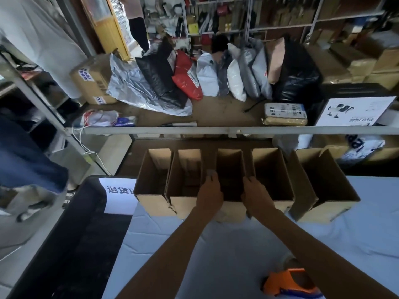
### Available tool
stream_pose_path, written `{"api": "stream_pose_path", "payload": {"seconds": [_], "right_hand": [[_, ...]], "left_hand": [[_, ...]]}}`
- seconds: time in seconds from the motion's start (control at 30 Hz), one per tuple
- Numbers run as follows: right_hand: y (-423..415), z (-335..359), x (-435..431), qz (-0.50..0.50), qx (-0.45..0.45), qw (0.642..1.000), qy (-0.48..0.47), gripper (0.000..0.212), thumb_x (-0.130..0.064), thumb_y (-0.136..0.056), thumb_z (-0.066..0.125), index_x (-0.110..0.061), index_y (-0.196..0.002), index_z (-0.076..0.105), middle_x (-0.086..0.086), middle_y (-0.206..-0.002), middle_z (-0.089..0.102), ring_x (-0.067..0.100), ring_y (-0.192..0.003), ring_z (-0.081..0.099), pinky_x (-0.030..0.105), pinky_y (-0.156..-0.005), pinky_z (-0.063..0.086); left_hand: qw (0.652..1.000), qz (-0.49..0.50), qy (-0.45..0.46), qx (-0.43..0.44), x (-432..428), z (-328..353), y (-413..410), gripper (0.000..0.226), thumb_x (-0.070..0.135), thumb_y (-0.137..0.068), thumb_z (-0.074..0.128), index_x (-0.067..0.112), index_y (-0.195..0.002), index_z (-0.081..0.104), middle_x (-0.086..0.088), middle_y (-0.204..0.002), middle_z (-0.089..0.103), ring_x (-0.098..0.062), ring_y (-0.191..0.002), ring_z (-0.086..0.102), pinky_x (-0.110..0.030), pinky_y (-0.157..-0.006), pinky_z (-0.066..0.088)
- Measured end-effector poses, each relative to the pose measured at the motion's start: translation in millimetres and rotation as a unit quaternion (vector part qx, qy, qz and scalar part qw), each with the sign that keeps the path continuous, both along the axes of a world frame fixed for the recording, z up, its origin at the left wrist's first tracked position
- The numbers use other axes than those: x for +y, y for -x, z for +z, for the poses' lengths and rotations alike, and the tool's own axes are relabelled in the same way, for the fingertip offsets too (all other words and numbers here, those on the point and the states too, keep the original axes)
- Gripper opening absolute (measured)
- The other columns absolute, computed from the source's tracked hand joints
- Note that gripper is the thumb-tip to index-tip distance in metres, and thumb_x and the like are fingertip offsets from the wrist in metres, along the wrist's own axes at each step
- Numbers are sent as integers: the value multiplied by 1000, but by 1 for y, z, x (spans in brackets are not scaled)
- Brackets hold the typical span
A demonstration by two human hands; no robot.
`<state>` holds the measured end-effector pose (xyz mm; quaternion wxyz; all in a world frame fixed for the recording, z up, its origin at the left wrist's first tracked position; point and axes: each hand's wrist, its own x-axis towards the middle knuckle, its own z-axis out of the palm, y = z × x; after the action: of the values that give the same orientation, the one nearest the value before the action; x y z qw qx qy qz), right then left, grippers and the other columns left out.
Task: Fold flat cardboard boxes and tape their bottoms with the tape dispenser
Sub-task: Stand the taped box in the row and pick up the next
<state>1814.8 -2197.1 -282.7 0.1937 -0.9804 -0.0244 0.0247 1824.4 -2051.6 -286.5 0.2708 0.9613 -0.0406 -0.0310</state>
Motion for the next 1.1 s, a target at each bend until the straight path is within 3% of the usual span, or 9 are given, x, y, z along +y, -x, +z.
{"api": "stream_pose_path", "payload": {"seconds": [0.13,0.23,0.37,0.47,0.6,0.8,0.97,1.03,1.1], "right_hand": [[6,2,-2,-14,-35,999,-9,29,-19,-94,51,-9,-121,50,9,-120,51,19,-99,56,24,-78,45],[17,6,1,3,-107,994,11,35,-27,-94,50,-10,-124,49,8,-124,51,22,-113,48,29,-81,46],[40,7,16,64,-193,979,0,27,-21,-89,60,-6,-112,62,11,-109,61,26,-105,57,31,-74,52],[60,4,35,90,-217,972,-29,17,-11,-86,62,-4,-102,66,11,-99,63,27,-95,60,33,-72,53],[95,-7,57,122,-185,973,-63,19,-4,-82,62,0,-101,65,15,-96,64,32,-93,59,39,-79,51],[133,-24,78,123,2,987,-103,49,-18,-96,48,-11,-143,35,7,-132,51,20,-120,48,26,-99,37],[156,-25,99,53,-1,963,-264,42,-25,-91,57,-14,-131,50,4,-110,63,18,-94,62,26,-77,50],[164,-23,105,-2,-13,960,-280,38,-36,-90,59,-15,-121,53,-3,-98,62,16,-90,61,32,-78,50],[166,-18,109,-54,2,962,-269,51,-46,-87,59,-15,-125,45,-6,-97,58,17,-93,60,40,-83,51]], "left_hand": [[997,-5,56,-47,8,16,5,49,10,-90,52,8,-138,41,-13,-132,49,-28,-116,52,-32,-96,42],[994,1,48,-97,28,24,9,45,14,-85,57,10,-128,47,-10,-126,51,-26,-112,53,-27,-88,42],[999,-10,-51,14,55,20,27,49,30,-83,64,6,-122,48,-11,-119,55,-29,-109,56,-33,-85,46],[981,-102,-152,59,62,16,46,34,21,-89,58,5,-119,54,-10,-119,60,-28,-109,57,-31,-88,46],[978,-94,-170,72,62,7,66,29,13,-95,45,8,-123,52,-14,-119,59,-31,-107,57,-36,-87,45],[983,-98,-140,62,75,1,101,25,16,-96,44,12,-120,51,-13,-112,61,-31,-101,59,-38,-83,47],[991,-103,-78,46,93,7,142,26,18,-97,45,12,-121,54,-11,-115,63,-27,-103,59,-30,-89,44],[992,-104,-43,57,96,7,167,27,21,-98,45,11,-121,57,-7,-116,64,-22,-107,59,-16,-88,37],[993,-95,-29,71,98,4,191,29,23,-96,50,14,-122,57,-5,-115,65,-21,-106,60,-15,-84,37]]}}
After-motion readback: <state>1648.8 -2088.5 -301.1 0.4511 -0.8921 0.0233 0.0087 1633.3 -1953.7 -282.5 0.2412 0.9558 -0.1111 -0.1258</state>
